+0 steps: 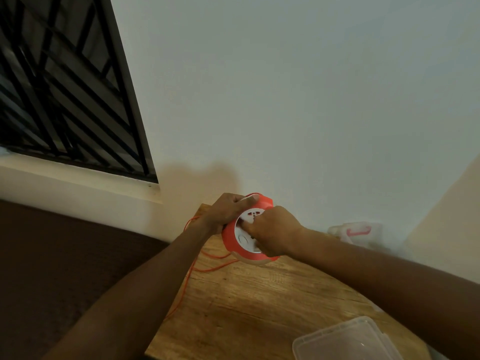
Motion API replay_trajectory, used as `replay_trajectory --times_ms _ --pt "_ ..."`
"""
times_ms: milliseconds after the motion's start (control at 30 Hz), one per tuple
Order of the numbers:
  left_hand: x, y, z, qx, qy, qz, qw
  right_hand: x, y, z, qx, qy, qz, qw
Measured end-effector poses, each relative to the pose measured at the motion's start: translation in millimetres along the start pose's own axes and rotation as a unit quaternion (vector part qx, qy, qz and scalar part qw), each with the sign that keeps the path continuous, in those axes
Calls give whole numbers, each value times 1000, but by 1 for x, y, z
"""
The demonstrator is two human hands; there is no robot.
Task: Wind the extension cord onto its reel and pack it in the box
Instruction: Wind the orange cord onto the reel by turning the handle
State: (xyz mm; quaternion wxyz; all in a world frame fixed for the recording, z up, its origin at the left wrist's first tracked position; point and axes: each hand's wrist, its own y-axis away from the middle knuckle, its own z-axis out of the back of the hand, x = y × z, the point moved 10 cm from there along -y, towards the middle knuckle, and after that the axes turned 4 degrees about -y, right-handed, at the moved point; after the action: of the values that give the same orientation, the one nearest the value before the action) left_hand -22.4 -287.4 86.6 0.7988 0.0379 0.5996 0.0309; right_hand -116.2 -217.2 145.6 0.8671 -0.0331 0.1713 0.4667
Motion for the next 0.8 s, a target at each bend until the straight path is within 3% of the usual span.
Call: replay_trajectory --times_ms 67,133,267,333,400,467,533,633,800 --pt "5 1 5 -30 42 9 999 -15 3 -6 -55 -77 -110 989" --pt "11 3 6 -63 59 26 996 -35 7 -16 -82 -180 -216 956" --pt "17 7 5 -84 44 31 995 -36 15 -37 -68 -292 -261 918" --pt "17 7 5 -82 38 36 995 -32 20 -43 -61 -312 -242 917" --pt "17 8 3 -72 45 44 995 -34 23 -36 -79 -256 -217 939" --pt "16 8 0 -57 53 49 996 -27 22 -19 -103 -137 -128 977" --pt "16 8 -2 -39 57 52 996 -10 20 -16 -72 -69 3 995" --pt "15 5 -7 -20 36 50 998 1 25 -21 -4 0 130 991" --pt "18 3 -6 -11 42 48 998 1 29 -15 14 50 176 983"
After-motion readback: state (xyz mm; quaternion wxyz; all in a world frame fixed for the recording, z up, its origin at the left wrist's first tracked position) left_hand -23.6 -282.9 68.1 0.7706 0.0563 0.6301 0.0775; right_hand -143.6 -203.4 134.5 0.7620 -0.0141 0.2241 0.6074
